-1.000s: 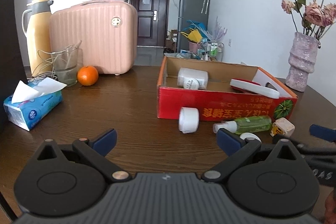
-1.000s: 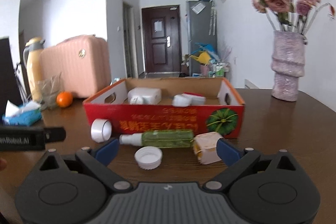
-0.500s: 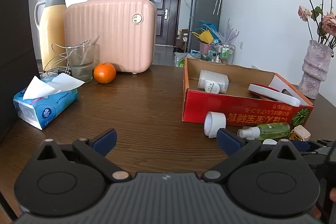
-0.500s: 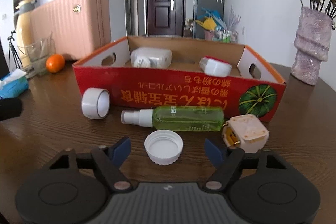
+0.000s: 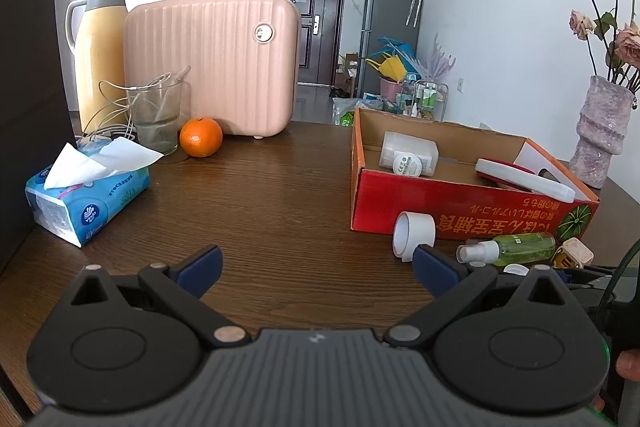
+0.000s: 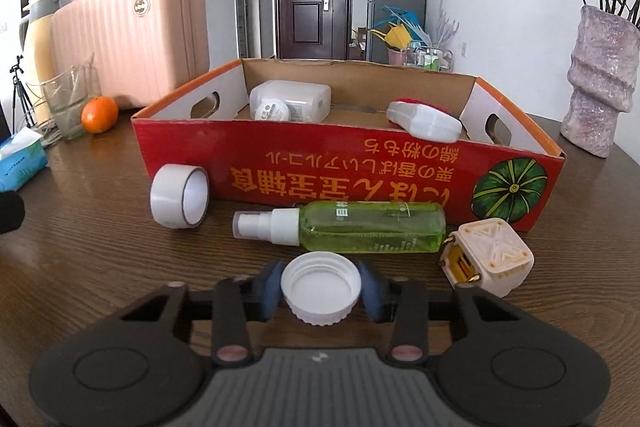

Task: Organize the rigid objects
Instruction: 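Lift the white screw cap off the table with the right tool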

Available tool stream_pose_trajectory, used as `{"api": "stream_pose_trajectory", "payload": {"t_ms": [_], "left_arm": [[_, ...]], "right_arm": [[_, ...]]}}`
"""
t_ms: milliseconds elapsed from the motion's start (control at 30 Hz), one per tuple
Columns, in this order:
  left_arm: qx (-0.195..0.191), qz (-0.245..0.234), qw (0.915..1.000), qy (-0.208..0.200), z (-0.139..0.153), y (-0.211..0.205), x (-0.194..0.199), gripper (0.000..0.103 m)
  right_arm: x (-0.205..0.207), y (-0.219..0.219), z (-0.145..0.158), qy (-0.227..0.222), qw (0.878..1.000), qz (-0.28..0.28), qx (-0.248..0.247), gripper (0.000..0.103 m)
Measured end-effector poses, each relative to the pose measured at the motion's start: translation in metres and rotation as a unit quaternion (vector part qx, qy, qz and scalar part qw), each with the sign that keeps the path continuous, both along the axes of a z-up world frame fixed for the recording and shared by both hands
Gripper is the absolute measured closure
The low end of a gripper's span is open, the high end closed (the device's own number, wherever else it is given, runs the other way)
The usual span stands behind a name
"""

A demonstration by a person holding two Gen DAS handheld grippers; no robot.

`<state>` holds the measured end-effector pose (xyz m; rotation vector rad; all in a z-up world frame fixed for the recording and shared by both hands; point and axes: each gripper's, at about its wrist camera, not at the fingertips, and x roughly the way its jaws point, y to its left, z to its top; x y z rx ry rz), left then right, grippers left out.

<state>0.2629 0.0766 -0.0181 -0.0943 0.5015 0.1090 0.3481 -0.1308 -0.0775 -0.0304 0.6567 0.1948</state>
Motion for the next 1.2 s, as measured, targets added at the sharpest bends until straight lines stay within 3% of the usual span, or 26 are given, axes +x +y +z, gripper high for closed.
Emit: {"api": "stream_pose_trajectory", "payload": {"t_ms": [667,1200], "left_arm": [[0.008,0.007,0.9999,0.006,-0.005,-0.002,0.003,0.0],[0.019,0.013,0.9996,0.013,-0.012,-0.006,0.008,0.0]], "right_arm": [[-0.031,-0.045,0.031,-0.074,0.995,-0.038,0.057,0.063],[-0.042,-0.098,0.037,-0.096,0.99,-0.075,0.076,0.063]]}}
